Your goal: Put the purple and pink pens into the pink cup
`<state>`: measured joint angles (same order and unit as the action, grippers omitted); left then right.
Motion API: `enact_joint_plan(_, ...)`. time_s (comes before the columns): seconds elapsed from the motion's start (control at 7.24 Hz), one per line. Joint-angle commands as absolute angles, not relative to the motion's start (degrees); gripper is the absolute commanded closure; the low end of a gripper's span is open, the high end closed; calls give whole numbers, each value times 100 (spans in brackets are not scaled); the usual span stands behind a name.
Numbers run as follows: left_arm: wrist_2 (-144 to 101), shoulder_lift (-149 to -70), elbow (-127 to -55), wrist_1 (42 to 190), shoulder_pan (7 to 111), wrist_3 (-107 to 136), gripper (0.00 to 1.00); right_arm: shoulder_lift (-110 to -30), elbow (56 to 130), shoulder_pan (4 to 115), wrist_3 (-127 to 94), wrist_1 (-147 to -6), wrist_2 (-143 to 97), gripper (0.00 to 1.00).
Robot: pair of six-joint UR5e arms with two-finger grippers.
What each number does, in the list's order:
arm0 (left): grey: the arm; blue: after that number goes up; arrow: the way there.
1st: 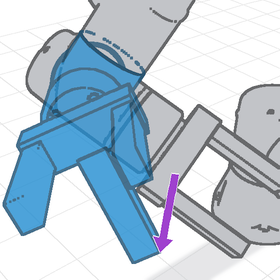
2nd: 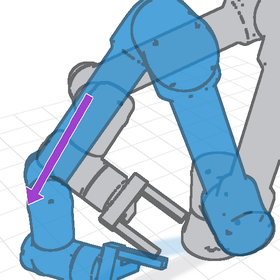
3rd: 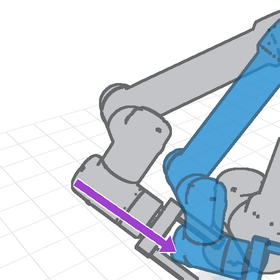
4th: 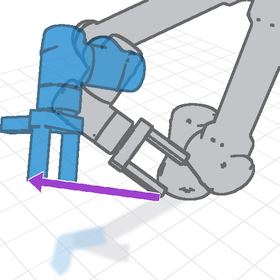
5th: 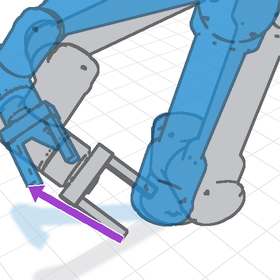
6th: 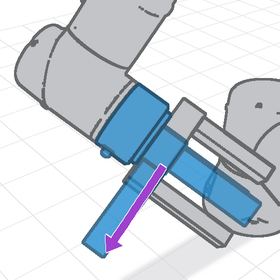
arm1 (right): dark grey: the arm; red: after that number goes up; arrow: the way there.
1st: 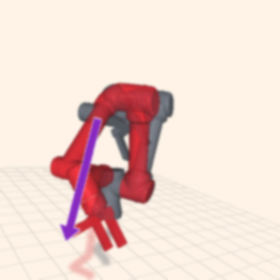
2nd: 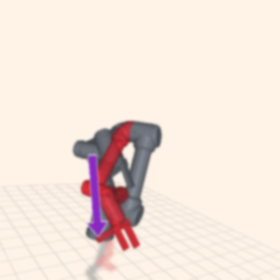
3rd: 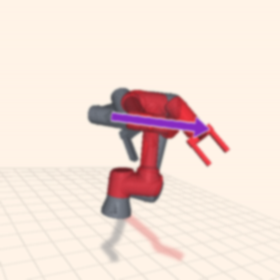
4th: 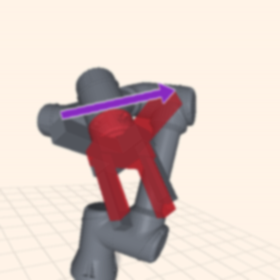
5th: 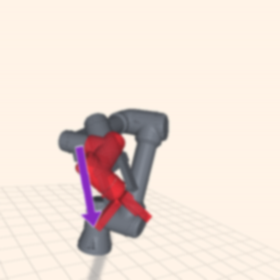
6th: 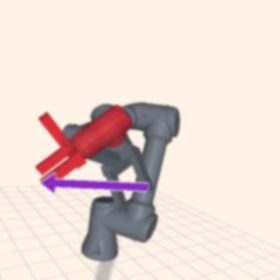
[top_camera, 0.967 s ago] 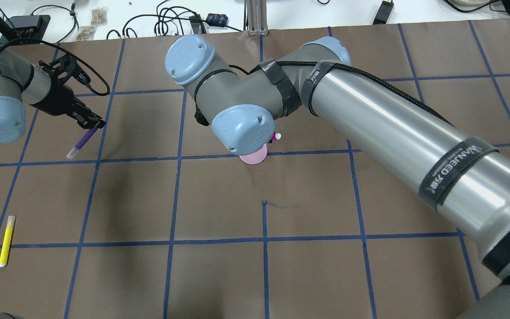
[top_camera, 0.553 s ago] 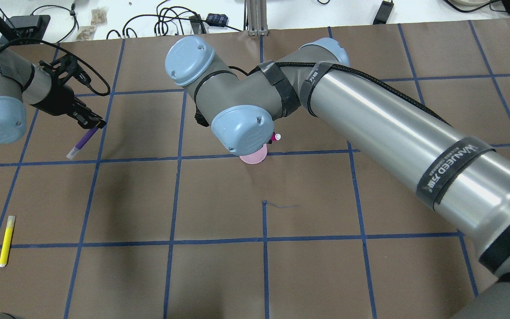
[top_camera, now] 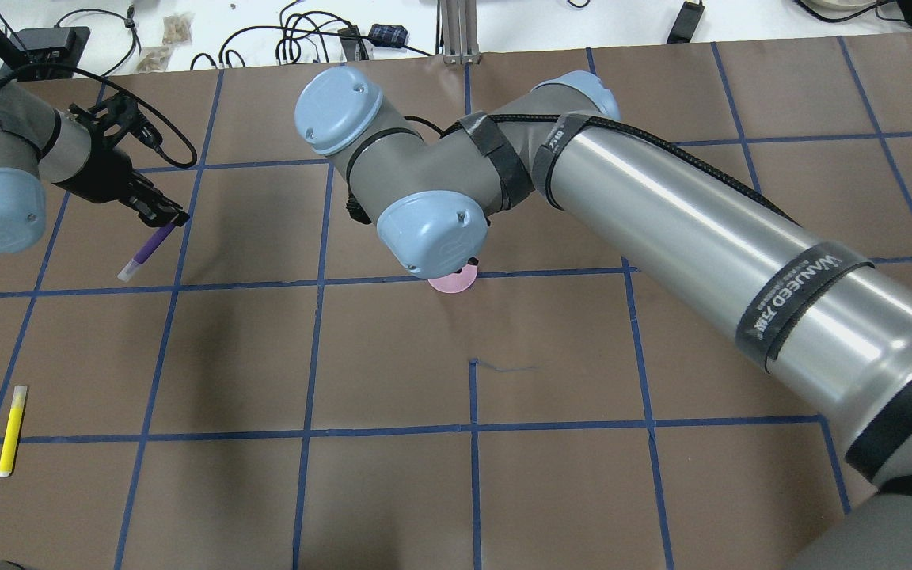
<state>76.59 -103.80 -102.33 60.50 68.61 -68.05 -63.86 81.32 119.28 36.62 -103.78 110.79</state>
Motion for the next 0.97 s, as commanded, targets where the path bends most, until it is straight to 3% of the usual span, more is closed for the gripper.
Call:
enact_joint_plan(0.0, 7612, -10109, -10195, 6240, 7485, -6120, 100, -7001, 8129, 11280, 3674, -10275, 10778, 41)
enact_joint_plan(0.55, 6225, -9949, -10125, 6117, 8891, -3180, 100, -8110, 8297, 9882, 3064, -9478, 9568, 42)
enact_joint_plan(0.83, 6214, -10290, -9959, 4257, 9438, -1893, 100, -8462, 8332, 9362, 2146, -8975, 9159, 41)
